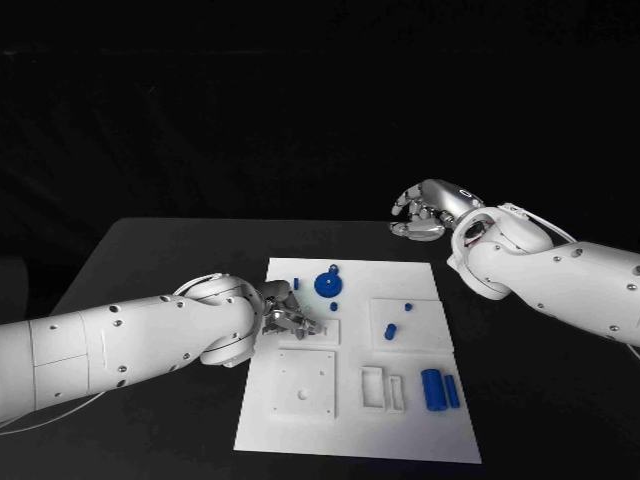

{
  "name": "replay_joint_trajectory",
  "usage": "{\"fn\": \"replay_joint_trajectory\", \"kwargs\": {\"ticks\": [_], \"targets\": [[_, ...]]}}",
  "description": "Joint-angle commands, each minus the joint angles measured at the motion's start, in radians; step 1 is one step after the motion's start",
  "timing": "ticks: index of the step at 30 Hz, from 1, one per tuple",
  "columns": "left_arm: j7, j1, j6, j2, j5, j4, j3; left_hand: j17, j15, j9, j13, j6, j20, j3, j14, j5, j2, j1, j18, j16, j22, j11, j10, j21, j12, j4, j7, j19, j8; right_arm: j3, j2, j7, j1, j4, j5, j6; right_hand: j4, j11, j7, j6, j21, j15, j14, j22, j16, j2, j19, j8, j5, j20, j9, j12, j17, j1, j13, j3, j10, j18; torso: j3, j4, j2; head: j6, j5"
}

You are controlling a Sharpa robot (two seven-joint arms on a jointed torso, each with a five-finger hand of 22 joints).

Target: Assemble the parts on the task board

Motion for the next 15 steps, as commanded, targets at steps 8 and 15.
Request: {"fn": "replay_joint_trajectory", "kwargs": {"ticks": [8,15], "targets": [[0.016,0.001,-0.013,-0.025,0.065,0.009,0.030,-0.017,0.002,-0.011,-0.012,-0.049,-0.114,-0.067,-0.022,-0.004,-0.004,0.007,-0.007,-0.029,0.000,0.010,-0.038,-0.015,-0.028,0.008,0.010,-0.034,-0.021,0.000,0.001,0.004,0.000,-0.003,-0.004,0.010,-0.003,0.000,0.007,-0.003,-0.006,0.001,0.004,0.001,-0.006,0.002,0.003,0.004,0.007,-0.001,0.001,0.007,0.001,0.001,-0.002,0.000,-0.005,0.057,0.0011,0.0004,-0.001,0.010,0.000],[0.024,0.017,-0.006,-0.042,0.082,-0.019,0.063,-0.026,0.006,-0.016,-0.016,-0.058,-0.111,-0.079,-0.030,-0.004,-0.003,0.018,-0.009,-0.038,-0.002,0.015,-0.048,-0.022,-0.038,0.011,0.014,-0.044,-0.030,0.000,-0.001,0.004,0.000,-0.004,-0.003,0.010,-0.003,0.000,0.007,-0.003,-0.006,0.001,0.004,0.002,-0.006,0.003,0.003,0.004,0.008,-0.001,0.001,0.007,0.001,0.000,-0.002,-0.001,-0.005,0.057,0.0019,0.0006,0.000,0.017,-0.001]]}}
